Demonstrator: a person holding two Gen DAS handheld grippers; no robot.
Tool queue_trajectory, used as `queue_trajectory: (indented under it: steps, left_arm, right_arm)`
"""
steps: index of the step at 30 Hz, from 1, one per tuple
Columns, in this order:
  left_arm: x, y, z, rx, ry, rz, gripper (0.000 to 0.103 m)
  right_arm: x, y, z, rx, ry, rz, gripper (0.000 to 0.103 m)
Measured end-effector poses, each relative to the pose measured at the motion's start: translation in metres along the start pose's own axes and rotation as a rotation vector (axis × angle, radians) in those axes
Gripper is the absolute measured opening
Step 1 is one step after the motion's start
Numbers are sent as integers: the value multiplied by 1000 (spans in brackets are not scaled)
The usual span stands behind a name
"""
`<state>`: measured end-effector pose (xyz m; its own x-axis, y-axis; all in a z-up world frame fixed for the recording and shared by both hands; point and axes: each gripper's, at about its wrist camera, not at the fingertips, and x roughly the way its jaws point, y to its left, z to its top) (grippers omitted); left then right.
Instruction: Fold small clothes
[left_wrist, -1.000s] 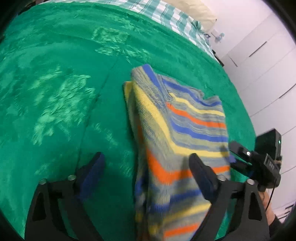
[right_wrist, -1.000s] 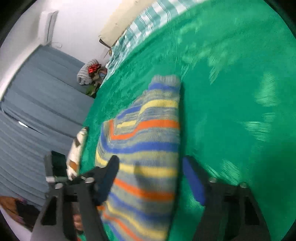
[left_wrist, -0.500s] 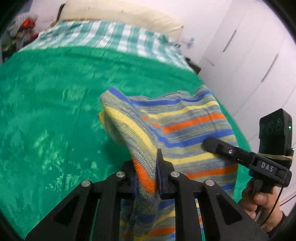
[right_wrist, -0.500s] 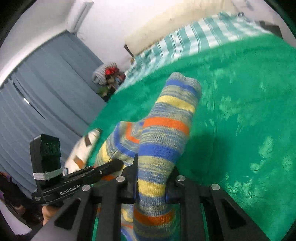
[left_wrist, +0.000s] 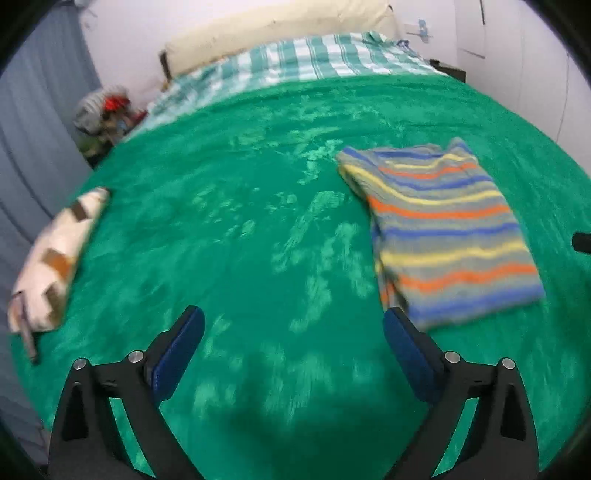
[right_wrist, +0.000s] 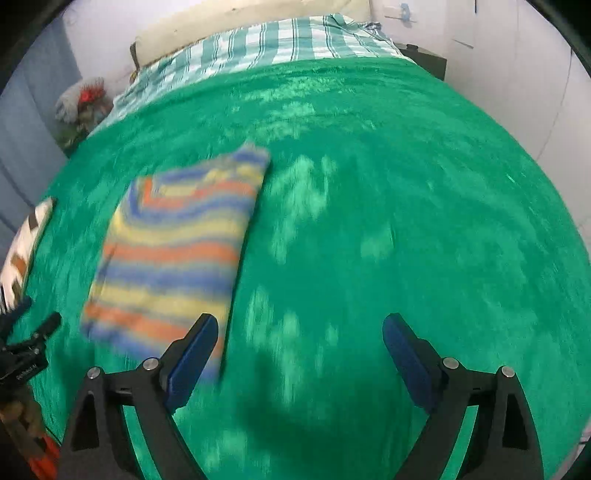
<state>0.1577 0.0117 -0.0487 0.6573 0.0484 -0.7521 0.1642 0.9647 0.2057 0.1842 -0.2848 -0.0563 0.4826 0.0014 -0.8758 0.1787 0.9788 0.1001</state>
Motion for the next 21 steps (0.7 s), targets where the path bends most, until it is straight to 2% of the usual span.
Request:
queue_trajectory:
  steps: [4,6,9,11,14,17,21]
  left_arm:
    - [-46,3,-2,-44,-30,47,101]
    - [-62,7,-1,-80,-32,37,101]
    - [-70,8,5,-113,-1,-22,101]
    - [-70,7,7,-123,46,-37,101]
    - [-72,3,5,-124,110,-55,101]
    - [-82,6,0,-161,103,-91,101]
    - [-91,7,-3,-163,89,-79,101]
  right_arm:
    - [-41,9,-44,22,-43,-8,91]
    - [-65,14,-60,37,-80,-1,98]
    - [-101,30,-83,52,-139,-39,101]
    - [-116,36,-86,24,-164,-4,101]
    - [-136,46,-89,-34,-179,97,103]
    - [-147,59,-89,-78,-172,98,103]
    - [-151,70,-88,-98,-105,103,103]
